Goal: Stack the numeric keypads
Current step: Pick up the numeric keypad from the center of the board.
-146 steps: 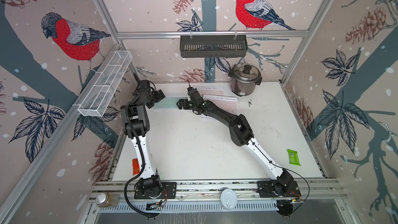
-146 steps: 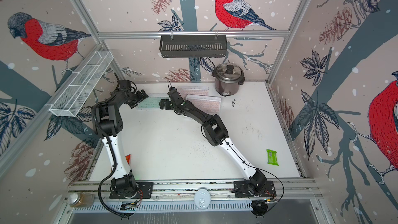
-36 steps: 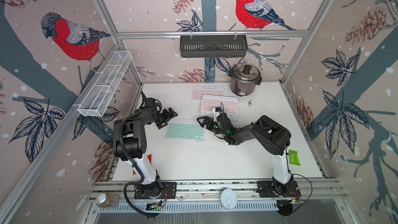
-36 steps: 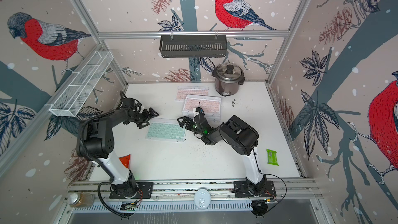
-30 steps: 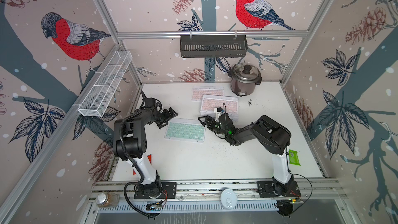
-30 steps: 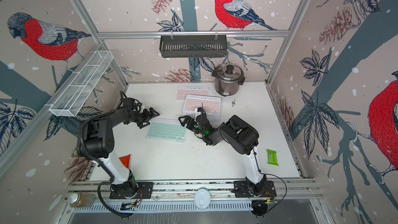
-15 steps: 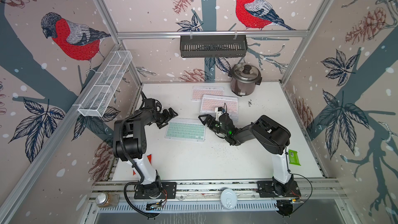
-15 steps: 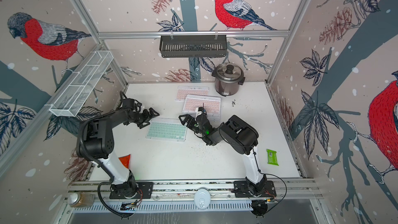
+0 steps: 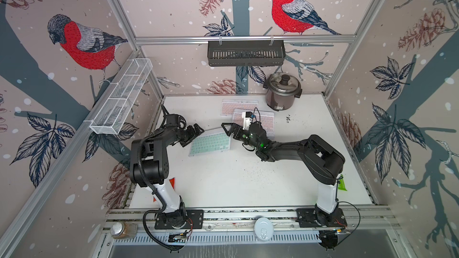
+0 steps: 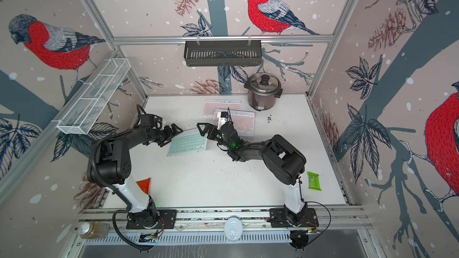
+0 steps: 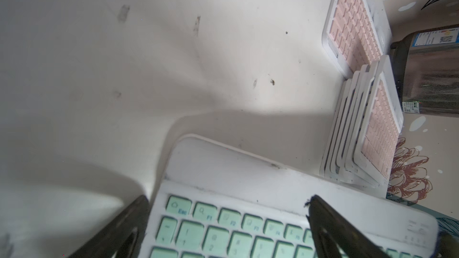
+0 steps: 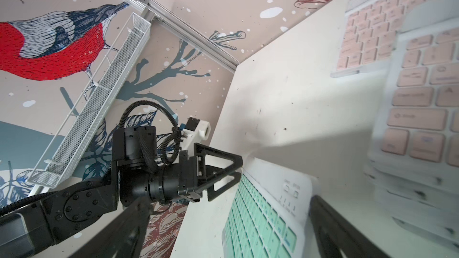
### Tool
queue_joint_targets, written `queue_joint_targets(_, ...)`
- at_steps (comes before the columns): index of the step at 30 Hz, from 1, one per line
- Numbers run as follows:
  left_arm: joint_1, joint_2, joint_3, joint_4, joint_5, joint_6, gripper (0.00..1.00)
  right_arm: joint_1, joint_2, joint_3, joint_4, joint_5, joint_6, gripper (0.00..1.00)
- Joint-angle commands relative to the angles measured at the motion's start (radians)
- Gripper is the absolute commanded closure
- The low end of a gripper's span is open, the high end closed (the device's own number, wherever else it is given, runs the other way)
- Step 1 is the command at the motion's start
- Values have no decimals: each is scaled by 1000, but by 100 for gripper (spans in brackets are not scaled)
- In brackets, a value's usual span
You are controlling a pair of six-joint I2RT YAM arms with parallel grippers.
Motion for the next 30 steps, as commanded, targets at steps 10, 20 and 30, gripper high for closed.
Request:
queue_joint_targets(10, -12, -26, -58, -20, 248, -183, 1, -5, 66, 136, -146, -189, 16, 0)
queue_joint_targets(20, -13, -45, -78, 84, 267, -264, 1, -21, 108, 212, -172, -194, 52, 0)
queue_joint_targets(30, -14, -72, -113, 157, 257, -335, 1, -29, 121, 199, -101, -140, 220, 0)
